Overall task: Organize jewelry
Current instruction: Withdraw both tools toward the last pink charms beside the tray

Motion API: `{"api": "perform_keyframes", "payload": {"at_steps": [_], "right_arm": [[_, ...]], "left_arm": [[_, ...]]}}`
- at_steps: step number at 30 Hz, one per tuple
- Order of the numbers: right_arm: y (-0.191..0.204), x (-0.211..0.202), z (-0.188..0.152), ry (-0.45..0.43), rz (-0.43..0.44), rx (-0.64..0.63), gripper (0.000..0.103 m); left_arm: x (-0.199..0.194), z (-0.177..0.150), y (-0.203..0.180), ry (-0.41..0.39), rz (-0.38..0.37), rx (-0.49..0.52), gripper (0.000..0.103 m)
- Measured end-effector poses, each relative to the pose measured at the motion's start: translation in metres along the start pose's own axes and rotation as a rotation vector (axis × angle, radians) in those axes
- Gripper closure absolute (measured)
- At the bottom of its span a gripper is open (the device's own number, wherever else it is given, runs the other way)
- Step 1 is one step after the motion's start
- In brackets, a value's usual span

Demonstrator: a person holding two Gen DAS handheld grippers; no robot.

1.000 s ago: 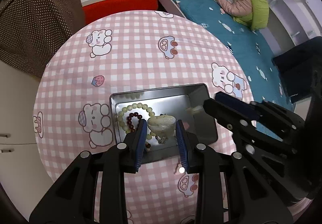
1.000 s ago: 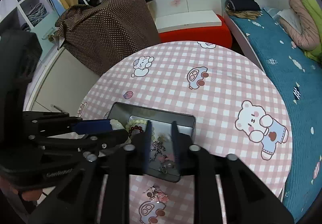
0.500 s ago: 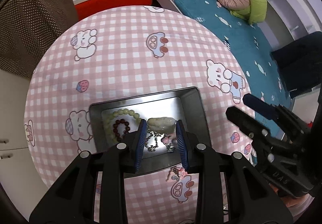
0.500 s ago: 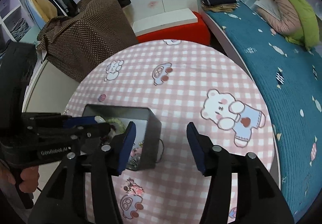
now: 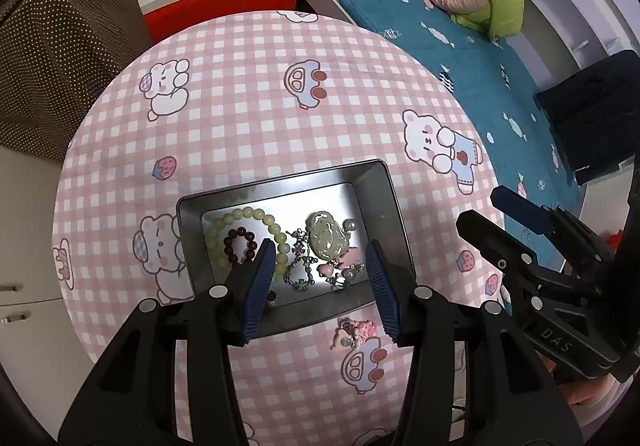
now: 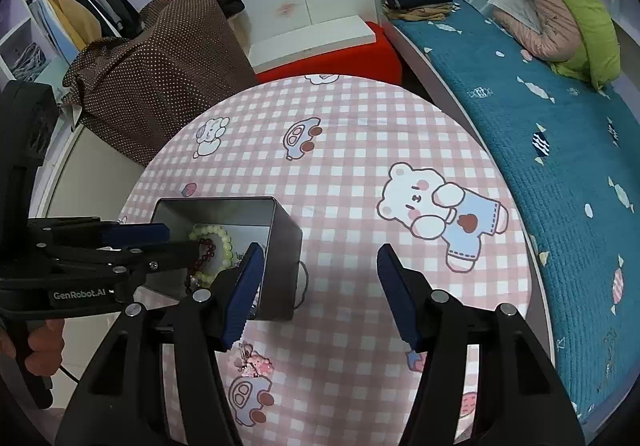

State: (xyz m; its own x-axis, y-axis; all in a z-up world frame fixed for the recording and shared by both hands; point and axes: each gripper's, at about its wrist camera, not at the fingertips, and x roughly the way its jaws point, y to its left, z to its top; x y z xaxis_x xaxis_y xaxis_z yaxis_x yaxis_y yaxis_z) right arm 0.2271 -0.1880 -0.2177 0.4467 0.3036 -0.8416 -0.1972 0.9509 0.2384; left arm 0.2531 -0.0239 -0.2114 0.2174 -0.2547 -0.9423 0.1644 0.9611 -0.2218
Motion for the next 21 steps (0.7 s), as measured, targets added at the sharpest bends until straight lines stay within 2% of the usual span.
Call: {"api": "perform_keyframes", "payload": {"at_steps": [9,21], "right_arm": [[0.006,-0.005,-0.016,0.016,-0.007,-0.012,0.046],[0.019,0.009,-0.057,0.112,-0.007,-0.045,0.046]], "left_arm": [[-0.01,-0.018,-0.004,-0.008,-0.007,0.017,0.055],[-0.011,-0.061,-0.005,0.036,-0.012,0.031,0.055]]}}
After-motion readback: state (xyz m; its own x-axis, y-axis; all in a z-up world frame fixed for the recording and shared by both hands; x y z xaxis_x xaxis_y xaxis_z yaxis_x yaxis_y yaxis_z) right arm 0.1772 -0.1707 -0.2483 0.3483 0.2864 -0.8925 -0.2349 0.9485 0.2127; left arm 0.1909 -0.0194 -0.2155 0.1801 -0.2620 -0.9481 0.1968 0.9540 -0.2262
